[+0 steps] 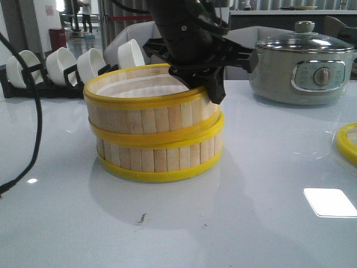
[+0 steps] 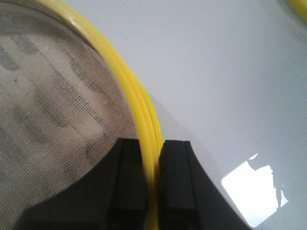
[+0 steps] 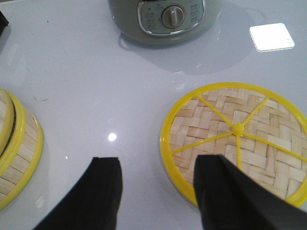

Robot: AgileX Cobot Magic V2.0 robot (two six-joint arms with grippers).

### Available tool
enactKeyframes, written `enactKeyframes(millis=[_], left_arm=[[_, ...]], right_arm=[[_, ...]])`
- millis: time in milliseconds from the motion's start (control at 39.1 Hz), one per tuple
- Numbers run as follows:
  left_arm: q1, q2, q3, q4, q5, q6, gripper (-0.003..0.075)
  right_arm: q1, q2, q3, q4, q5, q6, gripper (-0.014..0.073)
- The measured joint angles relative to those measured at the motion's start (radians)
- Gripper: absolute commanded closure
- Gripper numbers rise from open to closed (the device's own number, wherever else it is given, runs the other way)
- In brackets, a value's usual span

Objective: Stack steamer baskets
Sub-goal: 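Carry the basket over the middle basket and lower it on top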

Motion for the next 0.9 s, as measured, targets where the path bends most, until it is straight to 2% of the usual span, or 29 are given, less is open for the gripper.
enactKeyframes(millis=[742, 845, 896], left_arm=[[0.0, 0.02, 0.0, -0.03, -0.044, 0.0, 0.0631], [0.0, 0.02, 0.0, -0.03, -0.044, 0.0, 0.0599], [0.0, 0.02, 0.0, -0.03, -0.044, 0.0, 0.0551]], right_arm=[[0.0, 0.0, 0.0, 0.0, 0.0, 0.0, 0.0138], [0.0, 0.0, 0.0, 0.0, 0.0, 0.0, 0.0138], [0.0, 0.0, 0.0, 0.0, 0.0, 0.0, 0.0138]])
